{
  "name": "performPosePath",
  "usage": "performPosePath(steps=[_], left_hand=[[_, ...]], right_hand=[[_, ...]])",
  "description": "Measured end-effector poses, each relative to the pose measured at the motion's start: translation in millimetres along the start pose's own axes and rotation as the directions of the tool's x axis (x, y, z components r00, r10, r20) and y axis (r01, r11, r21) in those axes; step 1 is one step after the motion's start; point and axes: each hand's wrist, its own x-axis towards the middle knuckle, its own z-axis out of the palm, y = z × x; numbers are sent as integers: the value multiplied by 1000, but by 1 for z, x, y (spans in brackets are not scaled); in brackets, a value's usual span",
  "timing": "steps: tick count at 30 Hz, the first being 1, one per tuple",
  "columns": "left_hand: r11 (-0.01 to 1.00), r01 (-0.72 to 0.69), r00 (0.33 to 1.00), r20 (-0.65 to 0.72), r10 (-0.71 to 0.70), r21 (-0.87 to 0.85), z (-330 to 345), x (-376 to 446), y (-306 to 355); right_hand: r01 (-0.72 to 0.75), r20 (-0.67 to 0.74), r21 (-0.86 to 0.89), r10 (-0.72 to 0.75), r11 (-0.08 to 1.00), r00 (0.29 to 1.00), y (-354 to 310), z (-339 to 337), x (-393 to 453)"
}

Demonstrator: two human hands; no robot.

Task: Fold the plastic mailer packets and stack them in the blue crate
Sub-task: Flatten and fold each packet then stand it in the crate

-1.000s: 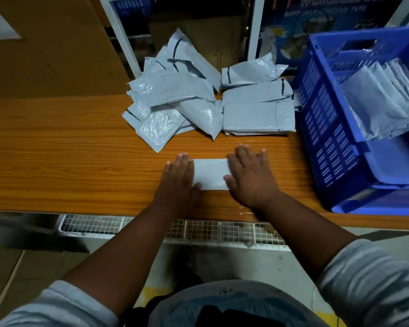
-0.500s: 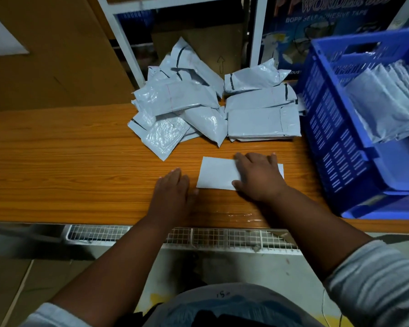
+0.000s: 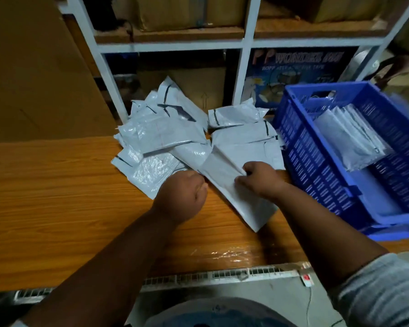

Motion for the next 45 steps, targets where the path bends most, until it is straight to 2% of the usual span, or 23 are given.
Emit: performPosePath(steps=[7,11,14,18,28,32,35,38,45], left_hand=[[989,-137,990,4,138,-55,-7,93,10],[967,-232,972,2,234,-106,6,134,23],[958,-255,966,14,259,-134,17,154,47],[939,-324,944,29,329,-116,32,183,83],[908,-417,905,104,412,30,61,267,190],[893,-437,891,188,413,106,85,289,228],[934,-348,914,249,320,77,106,299,240],[957,-274,938,248,243,98,124,299,239],[961,-249,937,281,209,117,130,297,238]], right_hand=[[-94,-168,67,104,993,980,-32,-76,-5],[-196,-338,134,231,971,913,-22,-120,-14],[-257,-423,167,305,952,853,-3,-161,-26],[-312,-465,166,354,935,812,31,-209,-39],[-286,-569,193,345,939,747,149,-277,-3],[-304,-534,148,335,941,777,196,-283,27],[-313,-443,108,327,944,834,226,-276,59],[-311,-371,36,302,950,878,242,-262,92],[-333,-348,-22,305,943,886,262,-233,131]])
